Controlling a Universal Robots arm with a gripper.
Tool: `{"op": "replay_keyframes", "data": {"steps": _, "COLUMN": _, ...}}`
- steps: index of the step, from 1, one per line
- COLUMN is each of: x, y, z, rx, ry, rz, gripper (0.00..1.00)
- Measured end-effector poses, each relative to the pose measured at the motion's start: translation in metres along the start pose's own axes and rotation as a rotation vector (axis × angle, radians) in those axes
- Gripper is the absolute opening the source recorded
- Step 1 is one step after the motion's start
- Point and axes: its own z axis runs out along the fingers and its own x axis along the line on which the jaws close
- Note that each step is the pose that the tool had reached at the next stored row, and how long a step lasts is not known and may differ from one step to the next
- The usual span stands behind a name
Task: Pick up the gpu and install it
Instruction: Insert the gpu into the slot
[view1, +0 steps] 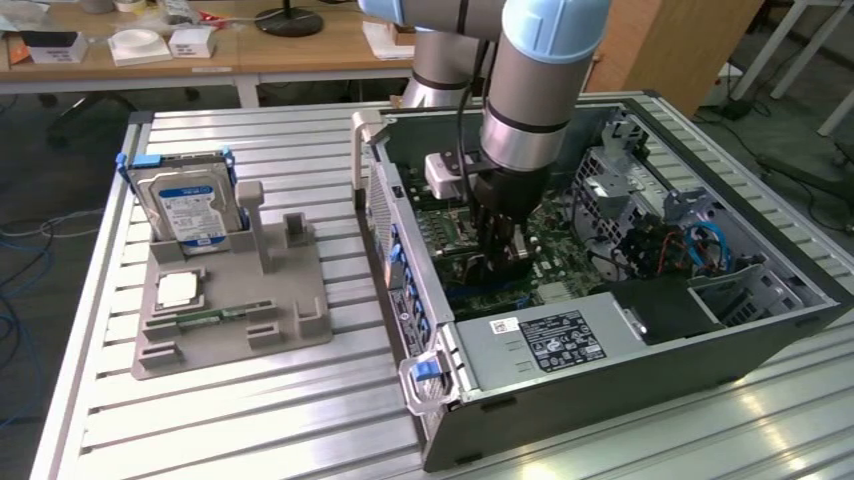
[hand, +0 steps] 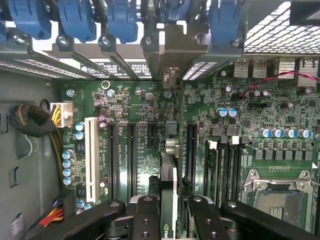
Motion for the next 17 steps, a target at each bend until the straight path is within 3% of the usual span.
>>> {"op": "replay_keyframes", "data": {"steps": 5, "x": 0.0000, "y": -0.0001, "z": -0.0069, "rx": -0.0002, "ry": 0.0007, "rz": 0.000, "gripper": 0.26}}
{"op": "replay_keyframes", "data": {"steps": 17, "x": 0.0001, "y": 0.0010, "z": -0.0041, "rx": 0.0000, "ry": 0.0015, "rz": 0.000, "gripper": 0.26}}
